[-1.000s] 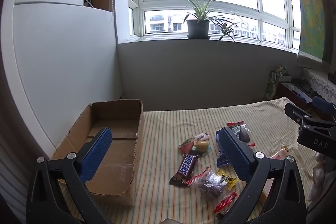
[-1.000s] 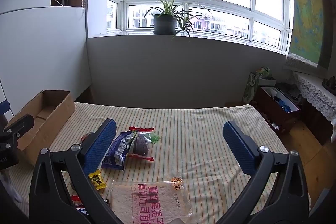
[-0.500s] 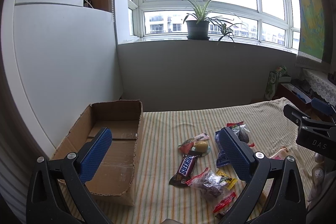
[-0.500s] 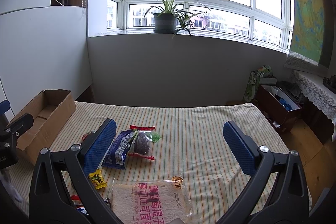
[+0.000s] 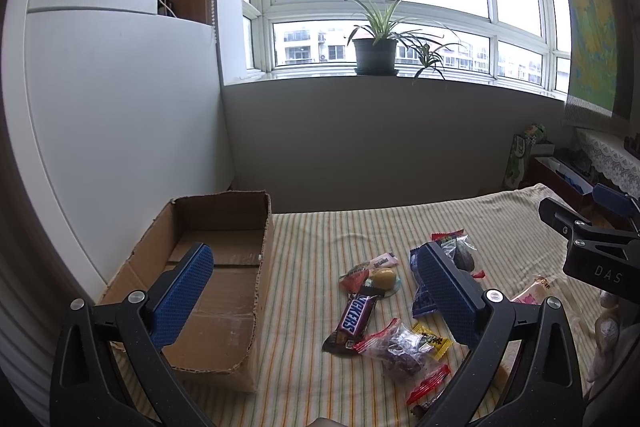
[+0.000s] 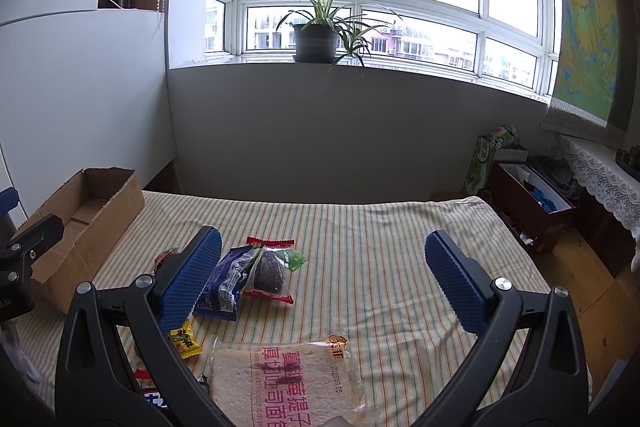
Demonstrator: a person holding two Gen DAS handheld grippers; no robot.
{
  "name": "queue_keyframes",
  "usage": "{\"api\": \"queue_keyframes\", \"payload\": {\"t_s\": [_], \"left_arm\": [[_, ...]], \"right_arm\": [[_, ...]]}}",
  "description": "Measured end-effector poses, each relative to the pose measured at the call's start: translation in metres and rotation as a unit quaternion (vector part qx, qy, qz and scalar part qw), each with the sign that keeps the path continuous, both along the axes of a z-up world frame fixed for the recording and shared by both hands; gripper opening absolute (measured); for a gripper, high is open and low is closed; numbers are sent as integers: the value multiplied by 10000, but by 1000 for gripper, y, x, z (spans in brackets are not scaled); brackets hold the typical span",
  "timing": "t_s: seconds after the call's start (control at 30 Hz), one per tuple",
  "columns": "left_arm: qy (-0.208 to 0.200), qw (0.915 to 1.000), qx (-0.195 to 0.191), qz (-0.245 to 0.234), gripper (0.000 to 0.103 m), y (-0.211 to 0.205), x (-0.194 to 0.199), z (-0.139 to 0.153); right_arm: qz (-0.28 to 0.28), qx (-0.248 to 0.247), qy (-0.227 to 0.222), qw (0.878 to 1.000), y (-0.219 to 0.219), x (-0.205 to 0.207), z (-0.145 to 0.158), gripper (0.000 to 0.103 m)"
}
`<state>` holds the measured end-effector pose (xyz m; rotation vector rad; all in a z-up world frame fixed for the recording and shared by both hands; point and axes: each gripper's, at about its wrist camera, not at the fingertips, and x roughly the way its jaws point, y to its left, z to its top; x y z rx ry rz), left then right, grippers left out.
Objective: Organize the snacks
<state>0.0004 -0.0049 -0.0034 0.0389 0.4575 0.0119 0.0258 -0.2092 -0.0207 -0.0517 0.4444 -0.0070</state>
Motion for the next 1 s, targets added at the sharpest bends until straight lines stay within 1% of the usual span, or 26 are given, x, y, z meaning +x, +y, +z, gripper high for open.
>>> {"api": "queue_keyframes", "payload": {"t_s": [1.0], "left_arm": [[14,10000,28,-46,102,-6,-2,-1]], "right_arm": [[25,-45,63,10000,-1,0,-6,103]]}}
